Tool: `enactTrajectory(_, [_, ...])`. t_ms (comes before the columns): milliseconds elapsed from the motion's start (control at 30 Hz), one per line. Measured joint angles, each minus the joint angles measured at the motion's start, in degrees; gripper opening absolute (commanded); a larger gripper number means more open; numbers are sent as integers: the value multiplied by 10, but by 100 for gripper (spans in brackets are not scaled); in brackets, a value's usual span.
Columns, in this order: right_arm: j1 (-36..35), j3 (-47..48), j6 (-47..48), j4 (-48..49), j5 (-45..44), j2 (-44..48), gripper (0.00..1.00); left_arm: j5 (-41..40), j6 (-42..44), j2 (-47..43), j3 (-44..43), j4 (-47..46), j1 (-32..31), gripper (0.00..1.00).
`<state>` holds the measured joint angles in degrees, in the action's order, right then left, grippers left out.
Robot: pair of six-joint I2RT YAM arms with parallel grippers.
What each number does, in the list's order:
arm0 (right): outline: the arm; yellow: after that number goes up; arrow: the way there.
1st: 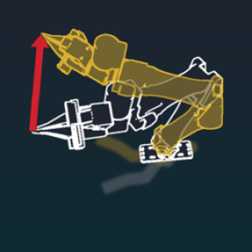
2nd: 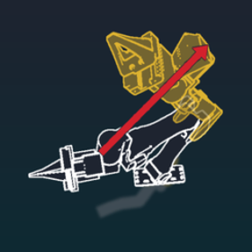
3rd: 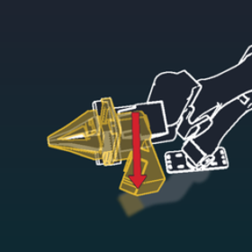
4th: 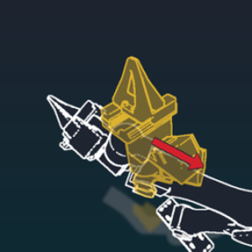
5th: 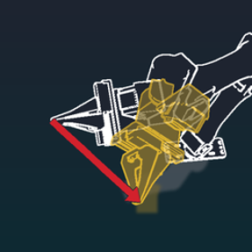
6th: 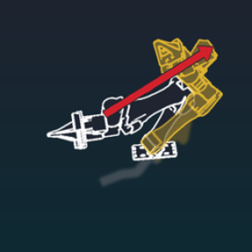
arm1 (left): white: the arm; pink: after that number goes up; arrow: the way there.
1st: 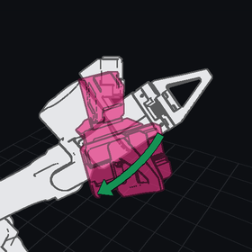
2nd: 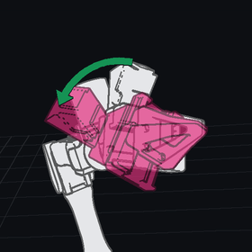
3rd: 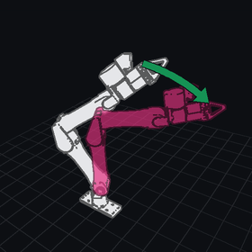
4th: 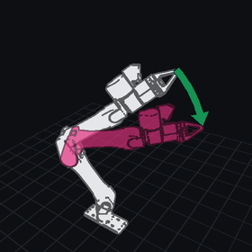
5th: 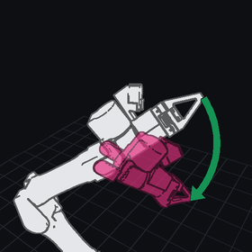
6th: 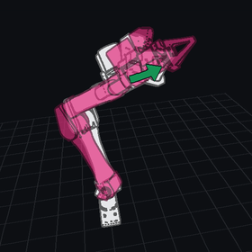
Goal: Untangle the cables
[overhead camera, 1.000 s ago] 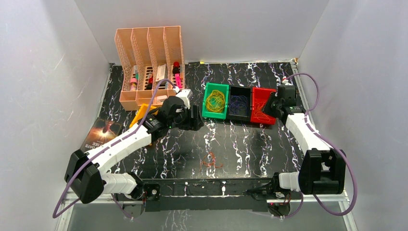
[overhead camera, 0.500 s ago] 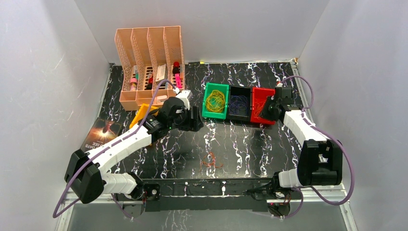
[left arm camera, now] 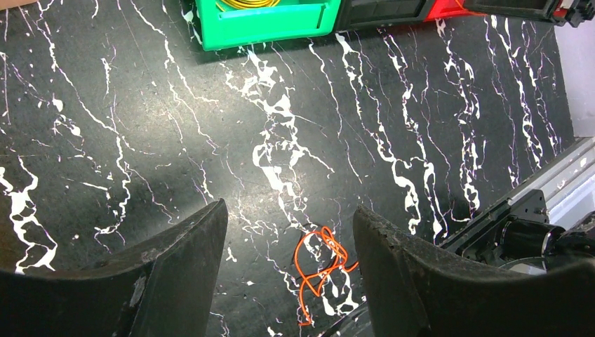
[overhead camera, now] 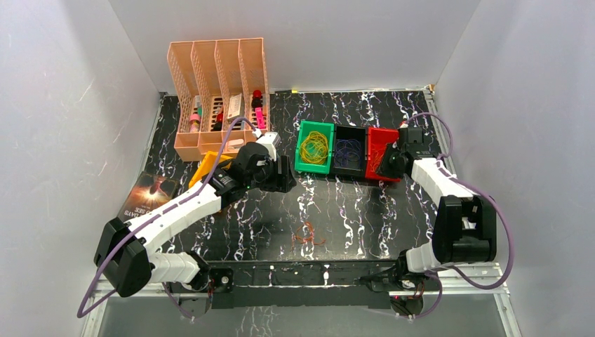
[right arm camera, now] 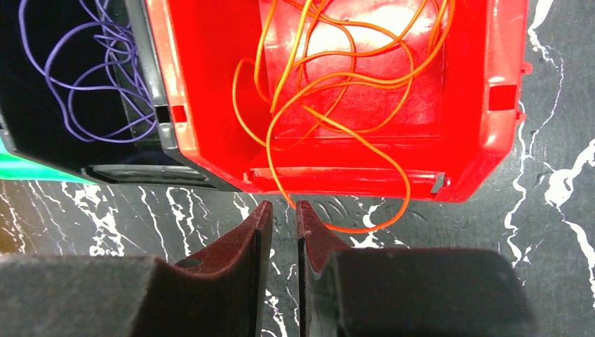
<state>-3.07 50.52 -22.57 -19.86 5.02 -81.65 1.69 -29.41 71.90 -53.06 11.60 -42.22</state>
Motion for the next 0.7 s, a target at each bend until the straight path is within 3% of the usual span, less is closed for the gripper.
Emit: enactTrajectory(700, [0, 16, 6, 4, 14, -30, 31, -2, -2, 0, 0, 0, 0, 65])
